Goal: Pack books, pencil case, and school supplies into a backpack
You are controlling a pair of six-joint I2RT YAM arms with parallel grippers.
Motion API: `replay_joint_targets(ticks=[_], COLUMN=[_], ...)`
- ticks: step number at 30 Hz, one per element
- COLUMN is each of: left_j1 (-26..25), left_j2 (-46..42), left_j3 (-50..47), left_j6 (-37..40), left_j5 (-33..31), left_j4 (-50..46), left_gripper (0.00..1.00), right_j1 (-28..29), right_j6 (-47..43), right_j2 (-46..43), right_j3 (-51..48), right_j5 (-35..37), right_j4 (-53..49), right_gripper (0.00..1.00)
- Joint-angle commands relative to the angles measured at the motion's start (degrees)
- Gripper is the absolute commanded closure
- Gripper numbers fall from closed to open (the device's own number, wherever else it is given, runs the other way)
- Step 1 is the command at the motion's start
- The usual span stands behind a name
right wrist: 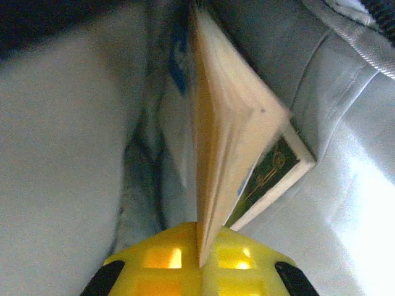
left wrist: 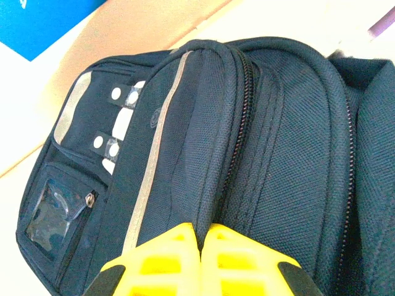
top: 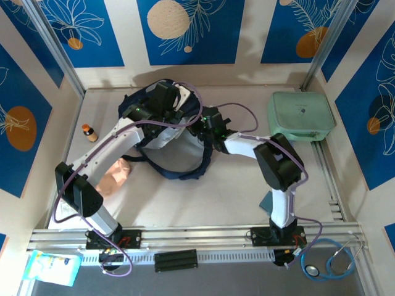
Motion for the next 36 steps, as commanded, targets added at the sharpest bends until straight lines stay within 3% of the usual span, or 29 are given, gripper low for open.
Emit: replay_joint_targets(ticks=[1, 7, 15, 18, 25, 32, 36], left_j1=[0.31, 0.65, 1.36, 1.58, 2.3, 3.39, 3.51], left_j2=[-1.1, -1.25, -1.82, -1.94, -2.43, -2.84, -4.0], left_j3=[4.4, 4.26, 3.23, 3.14, 1.52, -1.36, -5.86], left_j6=[-0.96, -1.12, -1.88, -2.06, -2.45, -3.55, -3.31], left_j5=[0.99, 1.65, 2.74, 2.73, 2.45, 3.27, 4.77], left_j4=[6.38, 6.29, 7.67, 7.43, 7.69, 8.55, 9.26], left_gripper=[1.0, 1.0, 1.0, 1.0, 1.0, 1.0, 1.0], right_j1=[1.8, 3.16, 3.62, 3.69, 2.28, 1.61, 1.56], right_j6=[2.18, 4.5, 6.37, 6.76, 6.84, 3.55, -2.55], right_j2=[4.67, 11.2, 13.42, 11.96, 2.95, -11.1, -23.48], right_j3=[4.78, 13.26, 15.97, 14.37, 4.68, -11.16, -20.94], right_j5=[6.58, 3.93, 1.55, 1.47, -4.11, -8.5, -2.2], right_j4=[2.79, -0.92, -1.83, -2.2, -2.61, 0.45, -9.05], right_gripper=[1.0, 1.0, 0.73, 0.58, 0.26, 0.24, 0.25])
